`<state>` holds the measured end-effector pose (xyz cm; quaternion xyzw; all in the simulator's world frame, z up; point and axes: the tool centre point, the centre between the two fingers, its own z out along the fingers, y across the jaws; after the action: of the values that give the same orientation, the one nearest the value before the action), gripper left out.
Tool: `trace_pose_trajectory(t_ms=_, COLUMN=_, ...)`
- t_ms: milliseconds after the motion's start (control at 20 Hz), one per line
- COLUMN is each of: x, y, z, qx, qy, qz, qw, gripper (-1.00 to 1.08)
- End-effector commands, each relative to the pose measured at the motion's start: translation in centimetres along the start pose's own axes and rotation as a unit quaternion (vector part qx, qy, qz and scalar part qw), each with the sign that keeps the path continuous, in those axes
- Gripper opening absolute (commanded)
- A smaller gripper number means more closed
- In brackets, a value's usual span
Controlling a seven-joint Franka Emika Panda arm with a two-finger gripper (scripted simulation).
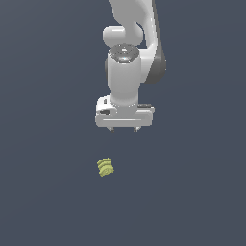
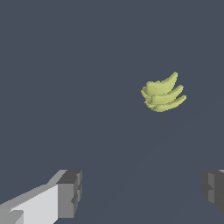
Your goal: Pick up the object and move it to a goal position.
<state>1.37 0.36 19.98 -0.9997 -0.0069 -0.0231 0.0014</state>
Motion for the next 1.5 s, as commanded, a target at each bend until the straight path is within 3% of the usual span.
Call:
trace_pose_trajectory(t_ms=0, x=0.0, y=0.0, z=0.0, qx=0.0, qy=0.0, qz=0.0, qw=1.0, gripper=1.0)
trace_pose_trajectory(t_ms=750, x=0.4, y=-1.2, z=-0.6, qx=0.005, qy=0.011, qz=0.0, qw=0.9999, gripper=1.0)
trace_pose_trajectory(t_ms=1450, x=4.5, y=2.5, z=3.7, qx=-0.001, qy=-0.003, qz=-0.073, qw=0.9973, gripper=1.0)
